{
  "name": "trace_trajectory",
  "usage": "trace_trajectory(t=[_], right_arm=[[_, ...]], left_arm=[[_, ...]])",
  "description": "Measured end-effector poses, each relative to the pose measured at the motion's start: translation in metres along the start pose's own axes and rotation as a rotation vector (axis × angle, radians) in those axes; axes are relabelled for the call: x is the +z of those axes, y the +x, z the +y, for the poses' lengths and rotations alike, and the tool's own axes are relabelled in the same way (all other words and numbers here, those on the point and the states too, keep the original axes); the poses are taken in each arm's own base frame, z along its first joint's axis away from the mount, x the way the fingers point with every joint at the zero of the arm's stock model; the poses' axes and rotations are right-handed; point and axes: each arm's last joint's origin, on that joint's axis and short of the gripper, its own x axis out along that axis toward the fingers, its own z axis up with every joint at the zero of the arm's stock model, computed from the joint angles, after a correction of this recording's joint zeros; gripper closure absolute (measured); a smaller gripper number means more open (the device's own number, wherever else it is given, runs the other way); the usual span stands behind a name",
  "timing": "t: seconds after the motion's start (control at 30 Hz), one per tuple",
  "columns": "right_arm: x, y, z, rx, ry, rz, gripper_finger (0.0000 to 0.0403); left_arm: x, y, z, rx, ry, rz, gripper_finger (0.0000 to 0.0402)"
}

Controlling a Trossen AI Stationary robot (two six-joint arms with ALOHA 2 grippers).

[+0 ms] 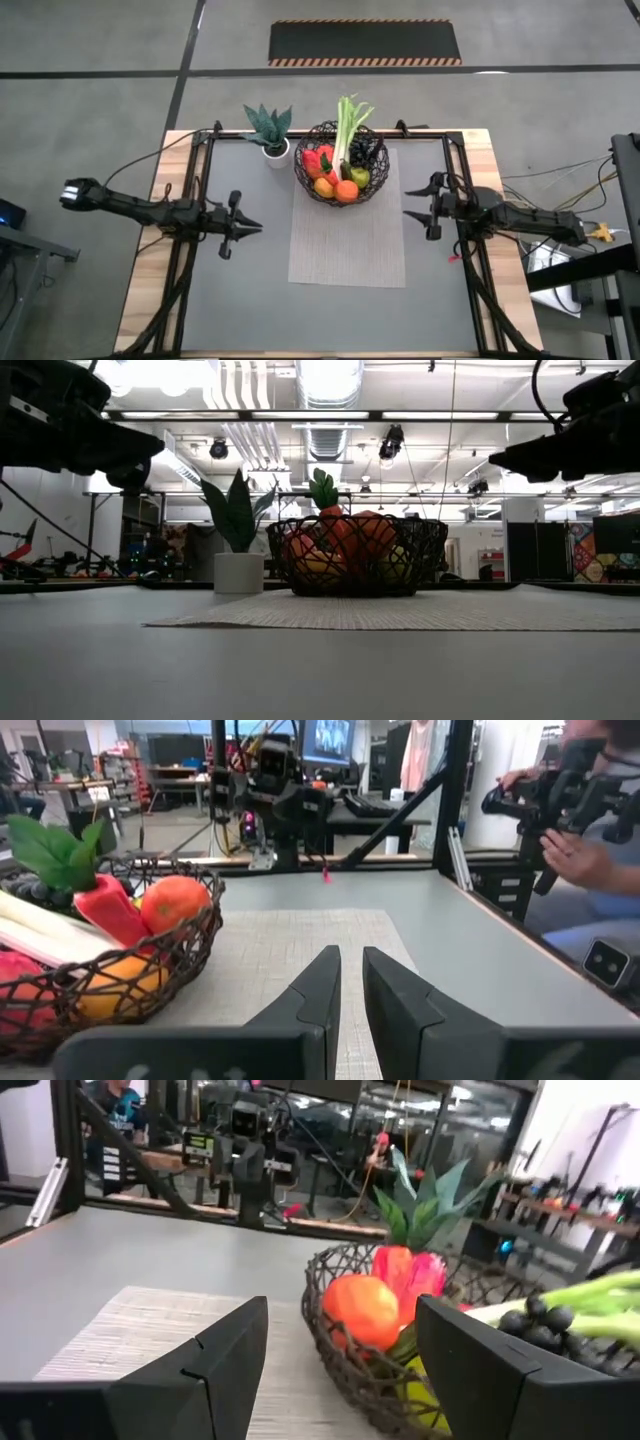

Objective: Build produce basket
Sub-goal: Return to Home Position

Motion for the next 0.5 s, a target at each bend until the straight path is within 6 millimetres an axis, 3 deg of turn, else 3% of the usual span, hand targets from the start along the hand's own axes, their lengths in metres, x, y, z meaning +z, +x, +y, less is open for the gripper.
trace_trajectory(t=[0.5], right_arm=[[-0.001, 0.001, 0.0, 0.003, -0.048, 0.013, 0.0165]], left_arm=[[-0.012, 0.007, 0.0, 0.002, 0.01, 0.116, 0.0373]])
